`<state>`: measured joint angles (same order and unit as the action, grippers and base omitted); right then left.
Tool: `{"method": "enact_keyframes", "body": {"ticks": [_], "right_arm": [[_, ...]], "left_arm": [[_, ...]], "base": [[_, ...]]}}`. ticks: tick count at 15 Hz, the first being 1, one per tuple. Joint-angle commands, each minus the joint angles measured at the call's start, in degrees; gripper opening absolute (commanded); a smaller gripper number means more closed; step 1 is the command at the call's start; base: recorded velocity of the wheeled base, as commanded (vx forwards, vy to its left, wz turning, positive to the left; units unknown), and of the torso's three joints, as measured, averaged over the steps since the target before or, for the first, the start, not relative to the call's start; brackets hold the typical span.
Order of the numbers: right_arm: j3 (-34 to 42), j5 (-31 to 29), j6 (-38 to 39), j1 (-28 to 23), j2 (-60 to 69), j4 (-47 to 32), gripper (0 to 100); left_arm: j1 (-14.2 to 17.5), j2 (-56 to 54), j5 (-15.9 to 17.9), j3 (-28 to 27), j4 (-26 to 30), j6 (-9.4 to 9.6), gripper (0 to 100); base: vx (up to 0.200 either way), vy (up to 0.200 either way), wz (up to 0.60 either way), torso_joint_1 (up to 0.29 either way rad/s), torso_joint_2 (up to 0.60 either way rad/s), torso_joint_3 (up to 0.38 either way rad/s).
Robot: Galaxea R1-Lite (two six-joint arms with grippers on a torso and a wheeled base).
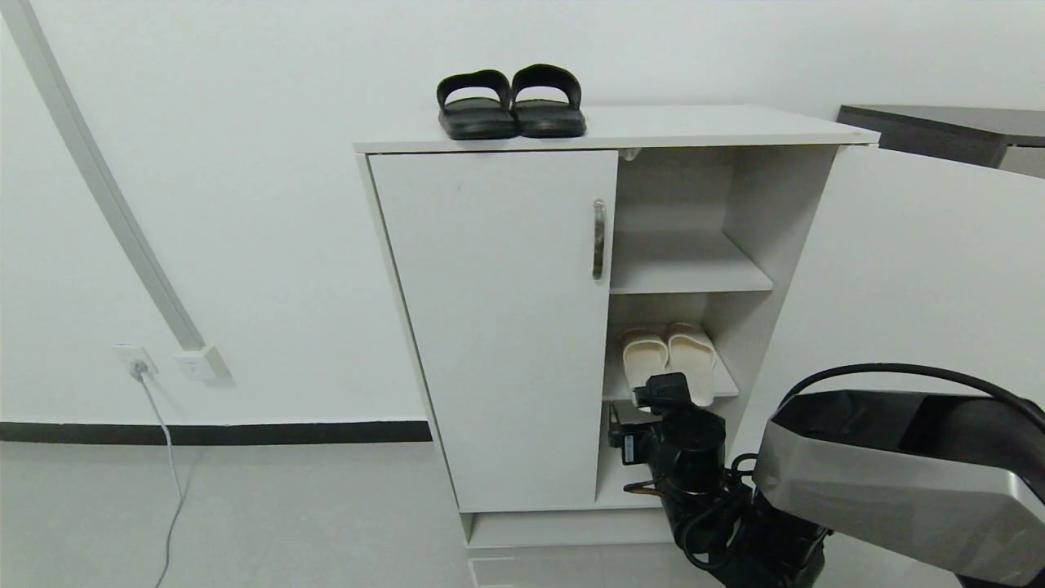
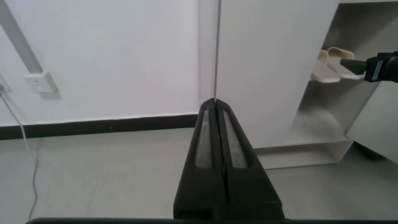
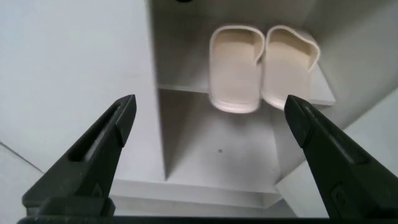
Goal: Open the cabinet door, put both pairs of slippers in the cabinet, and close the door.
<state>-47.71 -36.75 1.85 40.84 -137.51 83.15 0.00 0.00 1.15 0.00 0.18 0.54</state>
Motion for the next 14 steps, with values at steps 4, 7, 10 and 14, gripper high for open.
{"method": "enact_keyframes", "body": {"ticks": [4, 7, 10, 14], "right_arm": [[-0.01, 0.02, 0.08, 0.12, -0.30, 0.08, 100], [-0.01, 0.02, 0.17, -0.06, -0.21, 0.17, 100], [0.08, 0.10, 0.08, -0.23, 0.14, 0.87, 100], [0.78, 0.10, 0.08, -0.15, 0.93, 1.22, 100]], "left_arm": [[0.00, 0.09, 0.00, 0.00, -0.01, -0.01, 0], [0.00, 0.00, -0.09, 0.00, -0.01, -0.10, 0], [0.00, 0.00, -0.09, 0.00, -0.01, -0.36, 0], [0.00, 0.00, -0.62, 0.00, -0.01, -0.36, 0]], "base": [[0.000, 0.200, 0.00, 0.002, 0.00, 0.004], [0.000, 0.200, 0.00, 0.001, 0.00, 0.004], [0.000, 0.000, 0.00, 0.000, 0.00, 0.000], [0.000, 0.000, 0.00, 0.000, 0.00, 0.000]]}}
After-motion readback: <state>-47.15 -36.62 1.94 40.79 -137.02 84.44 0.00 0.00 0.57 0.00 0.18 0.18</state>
